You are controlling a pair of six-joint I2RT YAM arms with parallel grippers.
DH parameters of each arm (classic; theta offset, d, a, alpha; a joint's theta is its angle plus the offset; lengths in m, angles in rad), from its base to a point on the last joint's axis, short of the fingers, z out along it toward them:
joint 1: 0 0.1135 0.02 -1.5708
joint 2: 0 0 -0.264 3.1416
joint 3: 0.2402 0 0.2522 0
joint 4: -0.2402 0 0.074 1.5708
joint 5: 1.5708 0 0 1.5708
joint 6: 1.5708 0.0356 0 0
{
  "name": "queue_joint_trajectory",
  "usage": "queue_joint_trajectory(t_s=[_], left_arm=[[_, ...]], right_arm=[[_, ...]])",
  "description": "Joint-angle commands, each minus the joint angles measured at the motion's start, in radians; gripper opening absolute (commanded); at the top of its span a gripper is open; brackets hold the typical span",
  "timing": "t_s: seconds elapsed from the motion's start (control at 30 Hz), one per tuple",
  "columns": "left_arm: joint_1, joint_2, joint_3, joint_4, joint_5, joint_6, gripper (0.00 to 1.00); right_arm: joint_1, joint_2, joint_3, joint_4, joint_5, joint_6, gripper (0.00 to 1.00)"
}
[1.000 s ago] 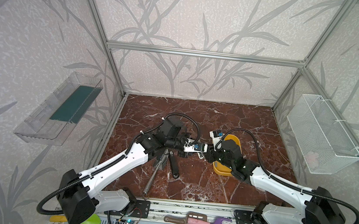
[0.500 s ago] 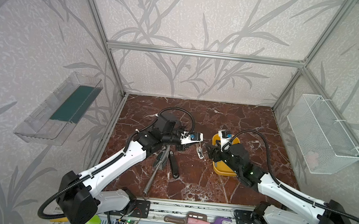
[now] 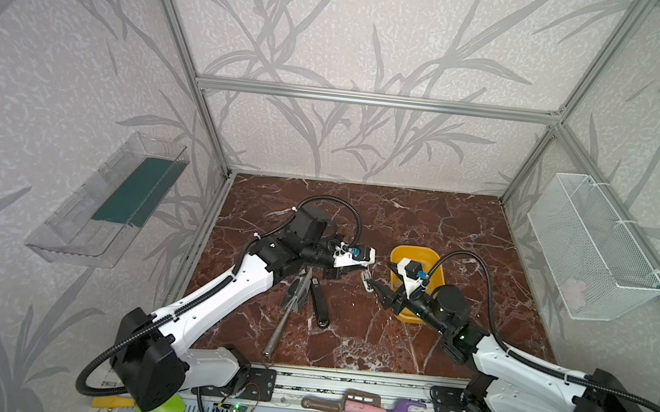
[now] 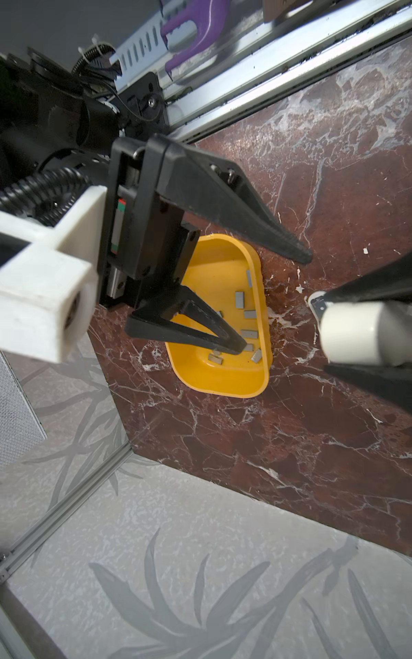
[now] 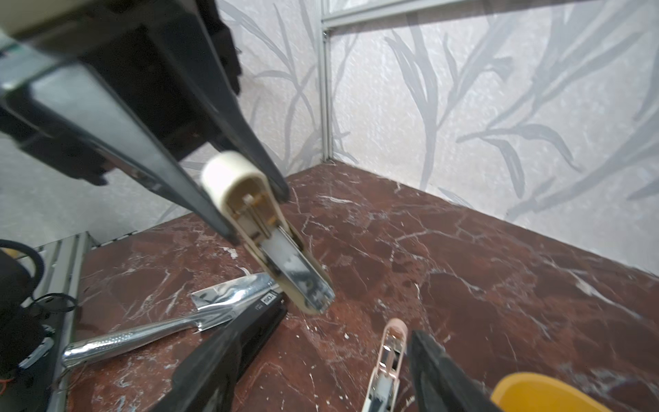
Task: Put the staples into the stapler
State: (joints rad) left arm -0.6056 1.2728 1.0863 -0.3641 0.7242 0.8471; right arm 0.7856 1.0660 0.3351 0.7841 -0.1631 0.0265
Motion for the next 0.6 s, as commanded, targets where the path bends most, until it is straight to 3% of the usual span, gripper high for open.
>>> queue_joint_trajectory(t_s=[0.0, 0.57], left_arm=[[0.005, 0.007, 0.035, -0.048, 0.096, 0.04, 0.0], [0.003, 0.026, 0.067, -0.192, 0.26, 0.178, 0.0]], right_arm=[[0.018, 0.023, 0.011, 0.087, -0.1, -0.072, 0.74], [0.055, 0.061, 0.055, 0.023, -0.137, -0.128, 0.7]])
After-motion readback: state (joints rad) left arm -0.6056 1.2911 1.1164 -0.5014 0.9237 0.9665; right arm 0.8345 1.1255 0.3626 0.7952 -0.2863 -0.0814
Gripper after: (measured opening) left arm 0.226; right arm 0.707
